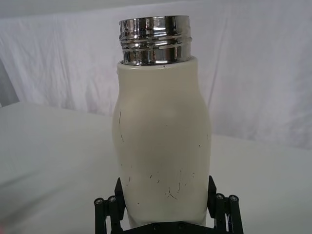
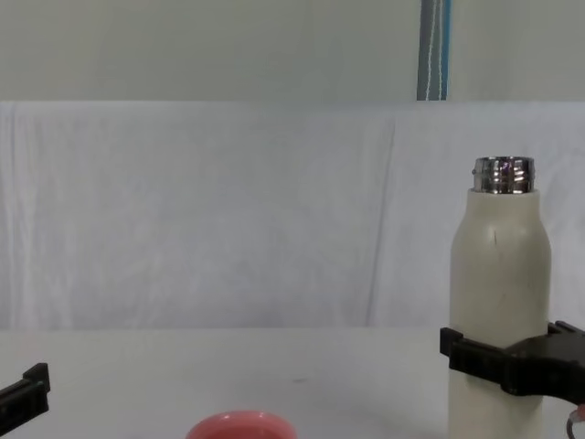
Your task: Grasp the thermos with one hand and pour water into the cup lid.
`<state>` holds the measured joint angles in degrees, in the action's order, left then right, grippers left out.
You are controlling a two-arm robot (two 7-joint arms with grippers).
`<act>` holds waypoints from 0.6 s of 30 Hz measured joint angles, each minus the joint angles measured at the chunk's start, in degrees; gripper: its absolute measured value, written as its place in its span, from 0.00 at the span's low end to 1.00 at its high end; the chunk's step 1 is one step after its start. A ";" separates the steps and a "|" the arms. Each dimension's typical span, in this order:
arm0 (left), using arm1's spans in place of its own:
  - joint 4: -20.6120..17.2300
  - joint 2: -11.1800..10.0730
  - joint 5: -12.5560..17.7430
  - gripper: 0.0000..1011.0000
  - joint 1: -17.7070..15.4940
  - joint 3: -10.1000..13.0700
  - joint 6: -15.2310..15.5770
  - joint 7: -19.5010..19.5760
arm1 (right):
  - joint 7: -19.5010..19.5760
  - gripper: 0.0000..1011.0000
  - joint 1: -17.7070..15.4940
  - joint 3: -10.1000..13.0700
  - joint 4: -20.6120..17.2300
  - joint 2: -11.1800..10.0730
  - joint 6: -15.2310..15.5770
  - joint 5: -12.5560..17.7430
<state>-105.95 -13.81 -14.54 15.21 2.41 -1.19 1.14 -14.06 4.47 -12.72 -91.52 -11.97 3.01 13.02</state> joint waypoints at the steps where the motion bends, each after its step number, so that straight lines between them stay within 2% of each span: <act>1: 0.00 0.00 0.00 0.99 0.00 0.00 0.00 0.00 | 0.05 0.95 0.06 -0.05 0.15 0.01 0.00 0.02; 18: 0.00 0.00 0.00 0.99 0.00 0.00 0.00 0.00 | 0.32 0.95 1.62 -0.54 2.91 0.30 -0.99 0.85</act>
<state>-105.95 -13.81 -14.54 15.21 2.41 -1.19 1.14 -13.74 6.09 -13.27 -88.61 -11.67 2.03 13.87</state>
